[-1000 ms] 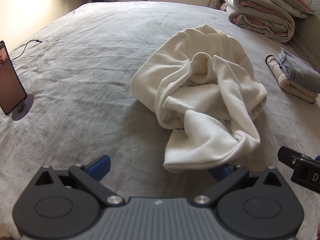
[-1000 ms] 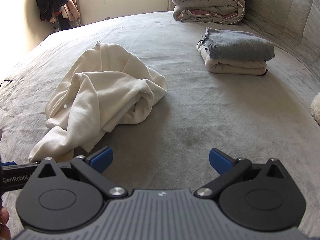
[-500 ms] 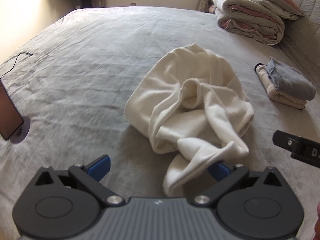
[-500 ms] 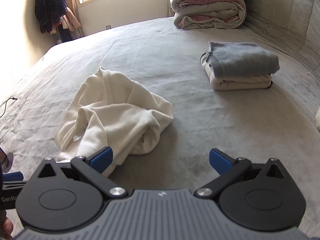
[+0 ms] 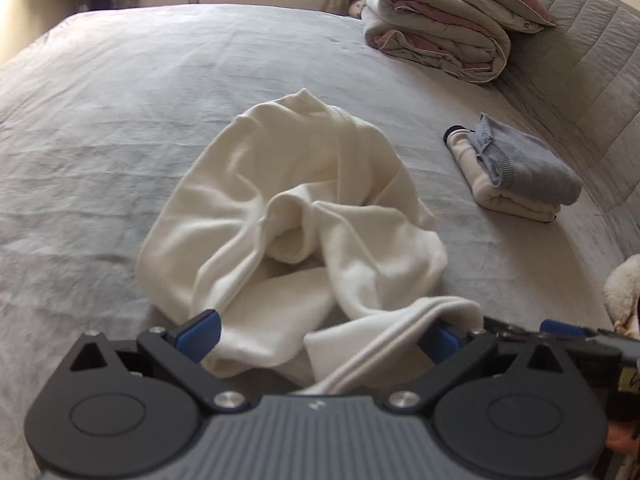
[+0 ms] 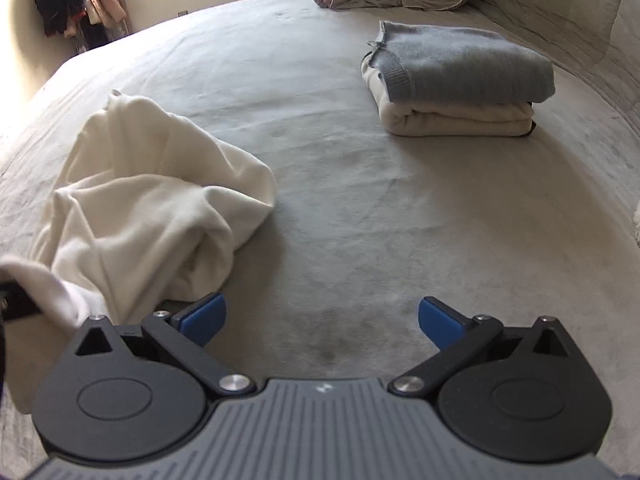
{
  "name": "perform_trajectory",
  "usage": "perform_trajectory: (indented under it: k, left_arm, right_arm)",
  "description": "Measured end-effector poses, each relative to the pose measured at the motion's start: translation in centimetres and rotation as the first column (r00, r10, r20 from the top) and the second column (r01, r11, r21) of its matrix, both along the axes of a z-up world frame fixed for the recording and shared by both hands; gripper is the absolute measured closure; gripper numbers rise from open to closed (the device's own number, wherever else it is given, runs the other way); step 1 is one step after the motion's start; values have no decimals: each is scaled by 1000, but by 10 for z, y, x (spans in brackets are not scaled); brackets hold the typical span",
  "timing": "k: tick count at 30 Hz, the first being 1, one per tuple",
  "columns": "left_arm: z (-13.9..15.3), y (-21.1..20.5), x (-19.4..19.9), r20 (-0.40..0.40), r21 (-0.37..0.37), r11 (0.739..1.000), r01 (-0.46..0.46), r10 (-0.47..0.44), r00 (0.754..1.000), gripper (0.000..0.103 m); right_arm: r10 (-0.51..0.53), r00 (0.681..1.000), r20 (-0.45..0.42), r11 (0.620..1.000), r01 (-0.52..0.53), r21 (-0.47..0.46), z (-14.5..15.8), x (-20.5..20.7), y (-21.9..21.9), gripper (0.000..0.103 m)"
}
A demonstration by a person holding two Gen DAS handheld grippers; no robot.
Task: Fold clothes
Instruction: 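Reach the left gripper into the sweatshirt and pinch a sleeve edge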
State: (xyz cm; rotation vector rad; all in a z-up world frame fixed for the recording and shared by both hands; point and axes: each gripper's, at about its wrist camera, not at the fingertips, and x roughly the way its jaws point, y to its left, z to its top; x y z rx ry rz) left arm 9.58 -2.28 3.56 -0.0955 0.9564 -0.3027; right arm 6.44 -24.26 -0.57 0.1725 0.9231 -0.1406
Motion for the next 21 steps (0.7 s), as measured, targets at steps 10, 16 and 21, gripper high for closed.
perform_trajectory:
  k: [10,16,21]
  left_arm:
    - [7,-11,26,-122,-54,998,34,-40,992,0]
    - [5,-13,0,-172,0,994,113,-111,979,0]
    - [19,-2,-11,-145,-5,996,87,-87,986,0]
  right_arm:
    - [92,989,-117,995,-86,56,-16,2,-12,0]
    - [113,987,-111,993,-109,39,-15,3,-11,0]
    - [90,990,-104,995,-86,48,-13,4,-16,0]
